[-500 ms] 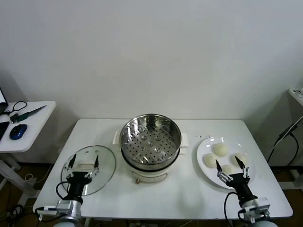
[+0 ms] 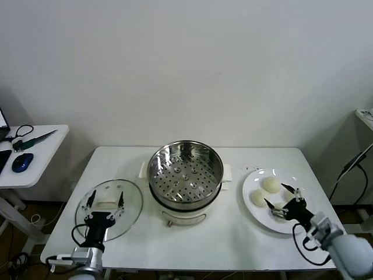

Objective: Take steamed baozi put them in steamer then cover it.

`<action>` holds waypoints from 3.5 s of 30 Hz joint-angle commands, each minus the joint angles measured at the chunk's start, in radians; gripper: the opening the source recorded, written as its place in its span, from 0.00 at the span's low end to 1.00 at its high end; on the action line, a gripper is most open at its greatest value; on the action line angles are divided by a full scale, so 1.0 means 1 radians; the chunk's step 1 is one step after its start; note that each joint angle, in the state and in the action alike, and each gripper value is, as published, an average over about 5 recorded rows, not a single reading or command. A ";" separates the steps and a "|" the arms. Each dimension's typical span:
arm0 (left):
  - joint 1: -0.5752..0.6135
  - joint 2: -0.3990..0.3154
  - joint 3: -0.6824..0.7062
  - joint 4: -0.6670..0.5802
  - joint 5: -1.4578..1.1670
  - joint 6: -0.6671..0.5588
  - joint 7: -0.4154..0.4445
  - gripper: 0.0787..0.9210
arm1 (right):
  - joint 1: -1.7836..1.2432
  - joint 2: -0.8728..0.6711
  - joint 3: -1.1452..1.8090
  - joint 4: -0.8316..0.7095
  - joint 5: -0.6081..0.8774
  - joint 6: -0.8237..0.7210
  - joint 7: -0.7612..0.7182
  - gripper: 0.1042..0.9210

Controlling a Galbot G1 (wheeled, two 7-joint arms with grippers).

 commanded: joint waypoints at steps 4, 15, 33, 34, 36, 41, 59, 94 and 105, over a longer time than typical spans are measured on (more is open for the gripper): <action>0.002 -0.016 0.018 0.016 0.007 -0.008 -0.005 0.88 | 0.339 -0.296 -0.252 -0.185 -0.155 0.022 -0.259 0.88; -0.006 -0.026 0.019 0.044 0.013 -0.009 -0.012 0.88 | 1.028 -0.248 -0.920 -0.441 -0.304 0.176 -0.459 0.88; -0.031 -0.001 -0.003 0.030 0.011 0.021 -0.013 0.88 | 1.321 0.115 -1.314 -0.825 -0.408 0.261 -0.514 0.88; -0.031 0.001 -0.004 0.030 0.011 0.022 -0.013 0.88 | 1.316 0.125 -1.319 -0.835 -0.409 0.261 -0.513 0.88; -0.033 0.004 -0.006 0.029 0.011 0.023 -0.013 0.88 | 1.304 0.140 -1.321 -0.853 -0.410 0.261 -0.510 0.88; -0.039 0.009 -0.007 0.031 0.012 0.027 -0.013 0.88 | 1.274 0.181 -1.296 -0.900 -0.428 0.265 -0.501 0.88; -0.047 0.008 -0.005 0.043 0.018 0.030 -0.014 0.88 | 1.240 0.221 -1.252 -0.963 -0.458 0.275 -0.499 0.86; -0.020 0.010 -0.010 0.017 0.031 0.030 -0.010 0.88 | 1.808 0.194 -1.659 -0.625 -0.108 0.387 -0.567 0.68; -0.011 0.002 0.001 0.017 0.035 0.028 -0.011 0.88 | 1.898 0.458 -1.670 -0.502 -0.286 0.602 -0.530 0.69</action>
